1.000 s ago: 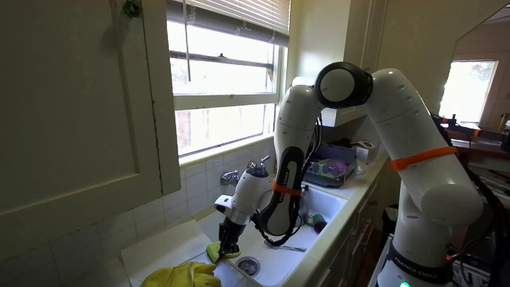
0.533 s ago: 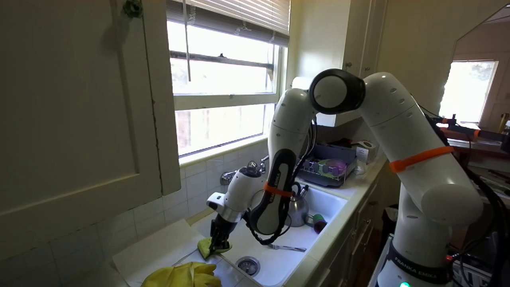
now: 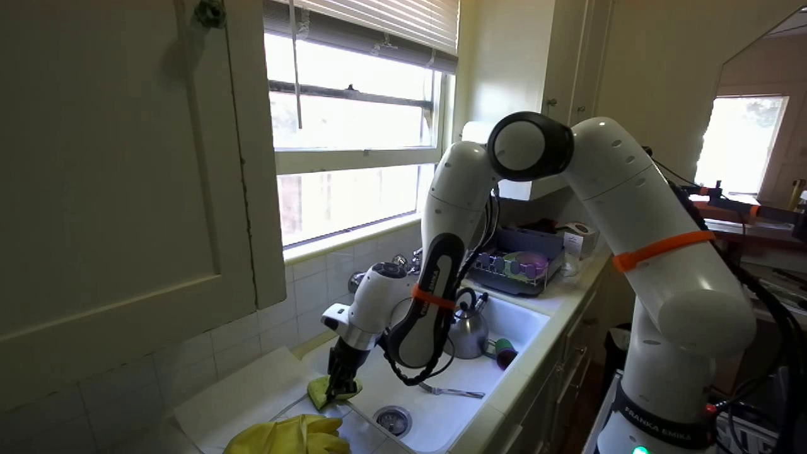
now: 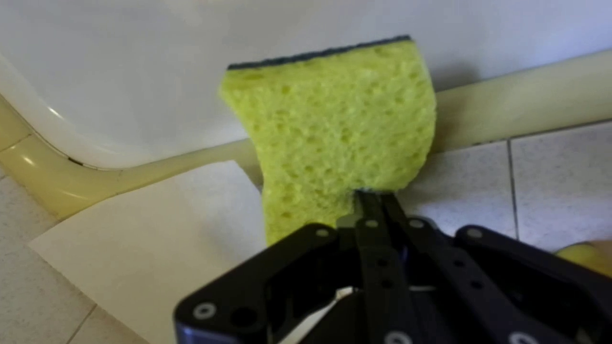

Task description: Use the sponge to clean the sides of the sink

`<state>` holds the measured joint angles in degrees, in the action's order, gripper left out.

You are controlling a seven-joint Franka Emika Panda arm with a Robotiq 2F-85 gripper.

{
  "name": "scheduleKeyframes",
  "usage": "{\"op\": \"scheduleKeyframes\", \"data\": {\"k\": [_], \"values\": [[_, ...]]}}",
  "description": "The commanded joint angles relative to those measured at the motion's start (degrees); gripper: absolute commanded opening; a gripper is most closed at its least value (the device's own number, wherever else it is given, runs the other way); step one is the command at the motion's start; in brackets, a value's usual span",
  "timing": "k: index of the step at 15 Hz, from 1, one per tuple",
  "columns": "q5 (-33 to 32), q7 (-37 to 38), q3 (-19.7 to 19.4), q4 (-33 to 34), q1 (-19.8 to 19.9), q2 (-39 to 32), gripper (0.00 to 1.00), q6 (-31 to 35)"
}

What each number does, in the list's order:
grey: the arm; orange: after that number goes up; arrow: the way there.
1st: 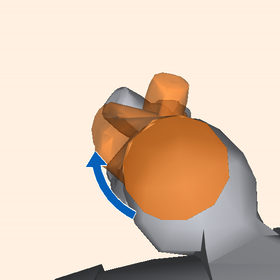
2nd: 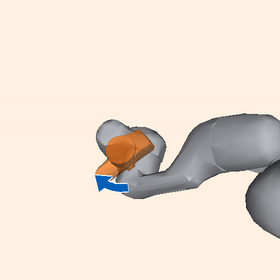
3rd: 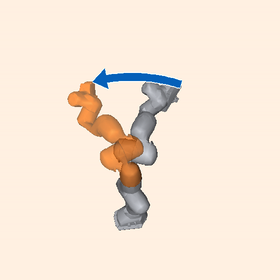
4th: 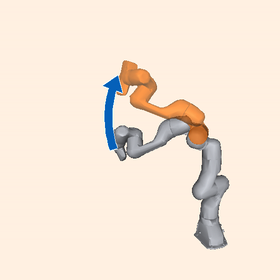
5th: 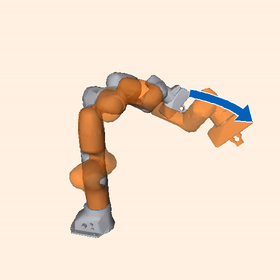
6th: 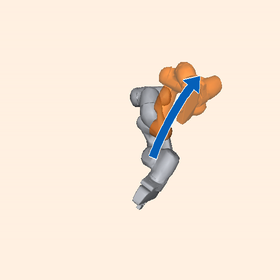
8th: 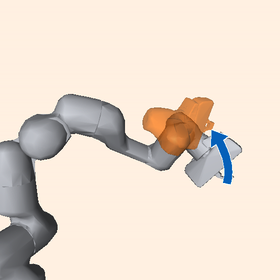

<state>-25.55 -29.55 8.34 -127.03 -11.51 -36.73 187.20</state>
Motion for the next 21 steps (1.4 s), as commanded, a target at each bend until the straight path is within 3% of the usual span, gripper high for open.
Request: {"op": "scheduleKeyframes", "data": {"k": [1, 5, 9, 16, 21], "values": [[-1.58, 0.9, 4.05, -4.52, 4.09, 0.89, 0.01, -3.5], [-0.93, 2.01, 0.61, -8.95, 1.07, 4.17, 0.01, -3.54], [-0.47, 0.92, -0.13, -13.55, -0.19, 6.64, 0.01, -3.72], [-1.9, 0.85, 1.59, -20.98, 0.84, 11.1, 0.01, -5.35], [-1.26, 1.28, -2.49, -26.12, -4.49, 14.42, 0.01, -8.55]]}}
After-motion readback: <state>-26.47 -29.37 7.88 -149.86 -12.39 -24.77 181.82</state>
